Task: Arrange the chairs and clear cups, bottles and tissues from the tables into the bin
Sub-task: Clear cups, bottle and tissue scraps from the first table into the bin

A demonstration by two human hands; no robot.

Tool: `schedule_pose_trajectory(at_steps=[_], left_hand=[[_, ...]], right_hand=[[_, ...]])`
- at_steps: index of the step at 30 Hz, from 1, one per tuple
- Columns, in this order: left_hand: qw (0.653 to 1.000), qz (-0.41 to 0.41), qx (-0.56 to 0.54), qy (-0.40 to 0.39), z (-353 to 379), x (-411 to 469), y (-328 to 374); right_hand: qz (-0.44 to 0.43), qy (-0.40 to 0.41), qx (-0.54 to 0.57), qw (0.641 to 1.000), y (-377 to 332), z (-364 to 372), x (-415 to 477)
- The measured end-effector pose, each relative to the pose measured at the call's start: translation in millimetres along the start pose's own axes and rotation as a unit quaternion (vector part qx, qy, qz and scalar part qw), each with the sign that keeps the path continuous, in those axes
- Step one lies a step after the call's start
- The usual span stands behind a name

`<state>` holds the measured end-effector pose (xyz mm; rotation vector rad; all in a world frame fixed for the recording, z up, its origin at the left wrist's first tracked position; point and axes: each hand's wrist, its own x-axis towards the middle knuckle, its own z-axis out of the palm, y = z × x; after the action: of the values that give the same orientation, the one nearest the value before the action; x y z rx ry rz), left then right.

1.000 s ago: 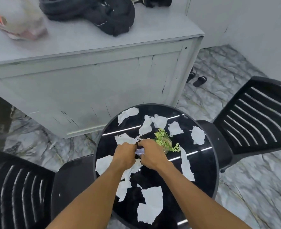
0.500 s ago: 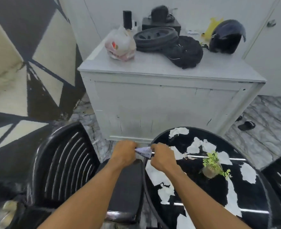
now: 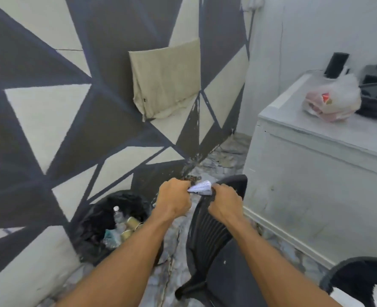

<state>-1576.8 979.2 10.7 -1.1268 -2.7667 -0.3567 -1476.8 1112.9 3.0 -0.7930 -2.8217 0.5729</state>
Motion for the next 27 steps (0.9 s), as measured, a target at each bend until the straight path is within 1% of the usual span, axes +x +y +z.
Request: schedule_pose_trajectory(at_steps=[3, 6, 8, 14, 17, 21, 24, 27], left_hand=[[0.995, -0.095, 0.0, -0.012, 1, -10, -69], [0.981, -0.191, 0.006, -0.037, 9, -19, -131], [0.97, -0.238, 0.014, -0.047, 15, -22, -167], [0.931, -0.356, 0.01, -0.08, 21, -16, -229], [0.911, -0.4, -0.003, -0.103, 28, -13, -249], [0.893, -0.433, -0.014, -0.119, 41, -1, -274], [0.884, -0.452, -0.03, -0.117, 51, 11, -293], [0.873, -0.475, -0.06, -0.097, 64, 20, -313]], right_hand=[[-0.055, -0.051, 0.007, 0.997, -50, 33, 32], [-0.107, -0.11, 0.006, 0.988, -92, 73, 65], [-0.133, -0.14, 0.005, 0.981, -116, 98, 85], [-0.185, -0.219, 0.004, 0.958, -167, 153, 139], [-0.197, -0.262, -0.014, 0.945, -181, 169, 158], [-0.201, -0.282, -0.038, 0.937, -196, 188, 179], [-0.193, -0.292, -0.038, 0.936, -207, 200, 193], [-0.176, -0.294, -0.029, 0.939, -215, 210, 204]])
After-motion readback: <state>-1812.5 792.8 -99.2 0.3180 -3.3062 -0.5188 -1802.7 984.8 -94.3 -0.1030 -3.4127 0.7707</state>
